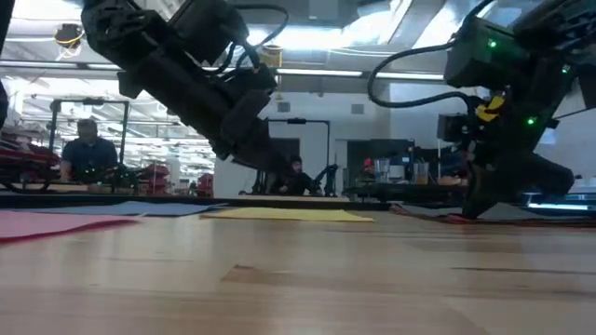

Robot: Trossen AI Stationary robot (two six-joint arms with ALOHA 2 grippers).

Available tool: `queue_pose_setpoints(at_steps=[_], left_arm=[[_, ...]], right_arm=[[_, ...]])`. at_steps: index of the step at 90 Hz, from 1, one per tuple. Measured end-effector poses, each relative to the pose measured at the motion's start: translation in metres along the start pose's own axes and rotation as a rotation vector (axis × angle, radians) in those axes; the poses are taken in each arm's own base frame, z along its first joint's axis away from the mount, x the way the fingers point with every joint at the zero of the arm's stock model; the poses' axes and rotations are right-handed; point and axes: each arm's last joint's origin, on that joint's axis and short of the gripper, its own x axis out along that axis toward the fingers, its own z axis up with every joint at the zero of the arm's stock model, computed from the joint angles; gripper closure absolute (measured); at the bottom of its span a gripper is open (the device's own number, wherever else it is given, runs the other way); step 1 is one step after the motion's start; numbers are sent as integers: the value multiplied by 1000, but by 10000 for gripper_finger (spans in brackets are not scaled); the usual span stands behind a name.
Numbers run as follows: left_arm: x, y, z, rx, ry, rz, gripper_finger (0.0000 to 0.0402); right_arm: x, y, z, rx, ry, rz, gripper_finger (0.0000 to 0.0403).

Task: Organize paper
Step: Move the black paper to the bottom center of the table

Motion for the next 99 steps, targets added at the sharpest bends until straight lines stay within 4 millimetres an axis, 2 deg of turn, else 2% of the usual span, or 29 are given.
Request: queue_pose_setpoints(at_steps=[21, 51, 72, 99], left_arm=[[-1, -4, 1, -5, -14, -13, 402], [-16, -12, 15, 9, -93, -56, 402], [-29, -13, 27, 10, -147, -77, 402], [-31, -12, 28, 3, -137, -86, 402]], right_arm=[[-22, 0, 22, -1, -18, 90, 402], [-64, 23, 56, -42, -166, 333, 403], [-80, 43, 64, -3, -255, 466, 403], [-88, 69, 71, 71, -322, 662, 403]])
